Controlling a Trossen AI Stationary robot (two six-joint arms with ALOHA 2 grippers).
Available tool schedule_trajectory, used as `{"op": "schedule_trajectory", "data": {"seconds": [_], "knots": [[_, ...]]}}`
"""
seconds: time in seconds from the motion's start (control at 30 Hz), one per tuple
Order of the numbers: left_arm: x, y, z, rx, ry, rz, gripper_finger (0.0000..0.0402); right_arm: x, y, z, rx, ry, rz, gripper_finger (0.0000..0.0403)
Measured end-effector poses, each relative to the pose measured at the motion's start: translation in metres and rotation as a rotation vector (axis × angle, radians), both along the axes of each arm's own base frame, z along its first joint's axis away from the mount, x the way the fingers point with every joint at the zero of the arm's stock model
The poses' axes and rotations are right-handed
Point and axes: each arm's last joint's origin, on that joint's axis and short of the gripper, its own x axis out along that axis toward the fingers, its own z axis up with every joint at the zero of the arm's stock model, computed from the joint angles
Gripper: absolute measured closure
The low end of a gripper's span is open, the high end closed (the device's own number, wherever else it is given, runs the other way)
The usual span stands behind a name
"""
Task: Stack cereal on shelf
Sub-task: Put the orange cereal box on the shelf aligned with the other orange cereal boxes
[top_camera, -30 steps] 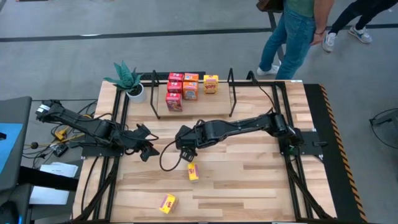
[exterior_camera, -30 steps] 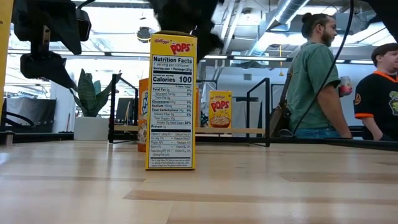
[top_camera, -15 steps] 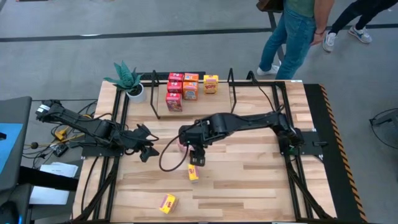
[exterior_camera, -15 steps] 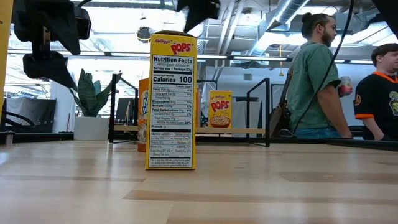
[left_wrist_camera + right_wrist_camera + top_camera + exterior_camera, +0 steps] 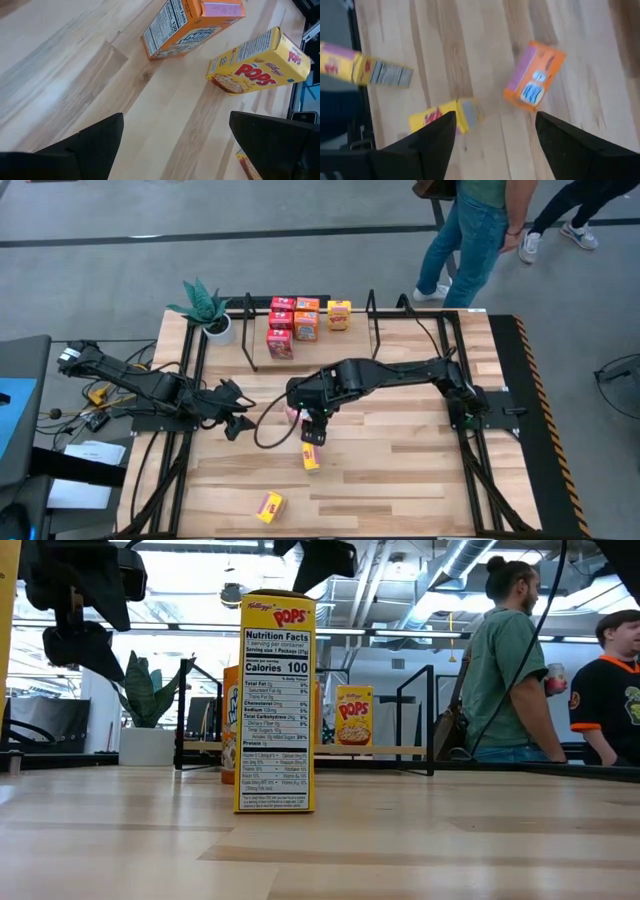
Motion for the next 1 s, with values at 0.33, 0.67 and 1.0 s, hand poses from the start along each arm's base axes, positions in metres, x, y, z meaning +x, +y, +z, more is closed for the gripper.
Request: {"op": "schedule_trajectory", "data": {"seconds": [0.33, 0.67, 1.0], "knots": [[-0.001, 0.001, -0.002, 0.028, 0.019, 0.015, 0.0047, 0.004, -0.021, -0.018, -0.018, 0.053, -0.130, 0.0007], [-0.002, 0.002, -0.003, 0.017, 0.032, 0.032, 0.0047, 0.014, -0.021, -0.021, -0.059, -0.046, -0.233, 0.0015], [-0.003, 0.002, -0.004, 0.017, 0.047, 0.041, 0.0047, 0.022, -0.018, -0.049, -0.064, -0.071, -0.297, 0.0016]]}}
